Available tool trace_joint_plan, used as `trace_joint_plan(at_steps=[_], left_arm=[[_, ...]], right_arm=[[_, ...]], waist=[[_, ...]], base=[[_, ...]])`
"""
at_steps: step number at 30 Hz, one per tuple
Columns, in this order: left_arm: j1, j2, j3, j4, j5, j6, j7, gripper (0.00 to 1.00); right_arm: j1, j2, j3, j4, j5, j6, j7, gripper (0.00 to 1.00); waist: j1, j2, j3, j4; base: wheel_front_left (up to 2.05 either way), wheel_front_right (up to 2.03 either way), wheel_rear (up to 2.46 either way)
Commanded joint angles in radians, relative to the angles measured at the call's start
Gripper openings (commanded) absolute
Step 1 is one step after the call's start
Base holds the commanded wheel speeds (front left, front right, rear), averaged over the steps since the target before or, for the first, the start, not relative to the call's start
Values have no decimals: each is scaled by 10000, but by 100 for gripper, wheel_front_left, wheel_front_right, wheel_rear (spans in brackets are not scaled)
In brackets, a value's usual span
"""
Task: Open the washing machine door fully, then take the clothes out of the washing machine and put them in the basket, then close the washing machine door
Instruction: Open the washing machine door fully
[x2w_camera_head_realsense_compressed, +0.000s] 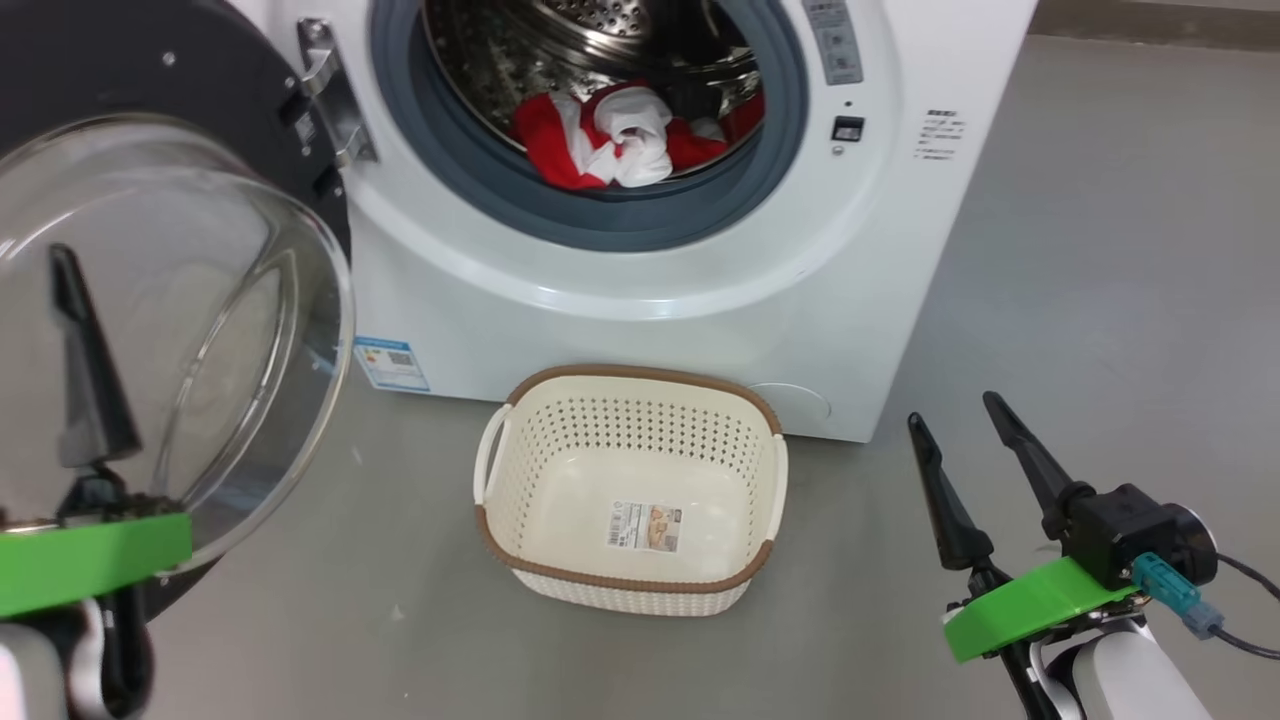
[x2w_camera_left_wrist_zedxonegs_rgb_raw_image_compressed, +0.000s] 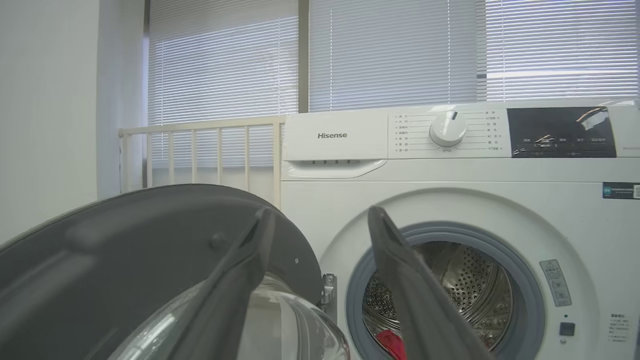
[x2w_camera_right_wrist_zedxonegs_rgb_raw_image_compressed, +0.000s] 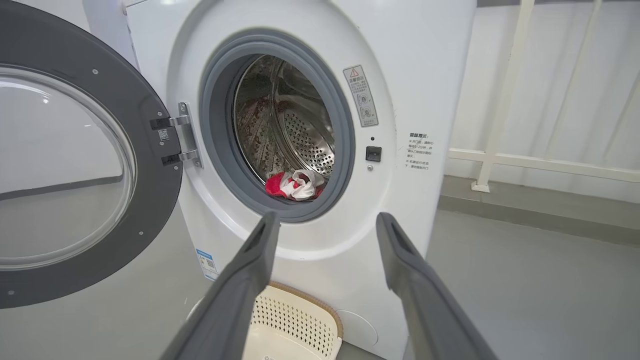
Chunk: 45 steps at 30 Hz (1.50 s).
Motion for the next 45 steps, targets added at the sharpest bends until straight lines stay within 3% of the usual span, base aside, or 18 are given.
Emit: trace_joint_plan(at_steps=[1,13,22,45], left_arm=[[109,244,62,-526,-39,-122,242,100],[1284,-251,-952,-1288,-449,-363,714,100],[2129,-255,-1442,-1151,-276,-342,991,100],[4415,-283,-1058,-1121,-247,230,529,100]], right_arm=[[-434,11,119,-208,87,62,-118,100],[-262,11,-108,-641,144,62,-145,100],[44,11,-318,-1160,274,62,-146,100],[1106,11,-227,-1820,135,62,-147,100]], waist=[[0,-1,-178,-401],[0,-1,-496,-1629],[0,-1,-619,-2176],[0,-1,-1127,-2936]], base=[[0,0,0],[0,0,0],[0,0,0],[0,0,0]])
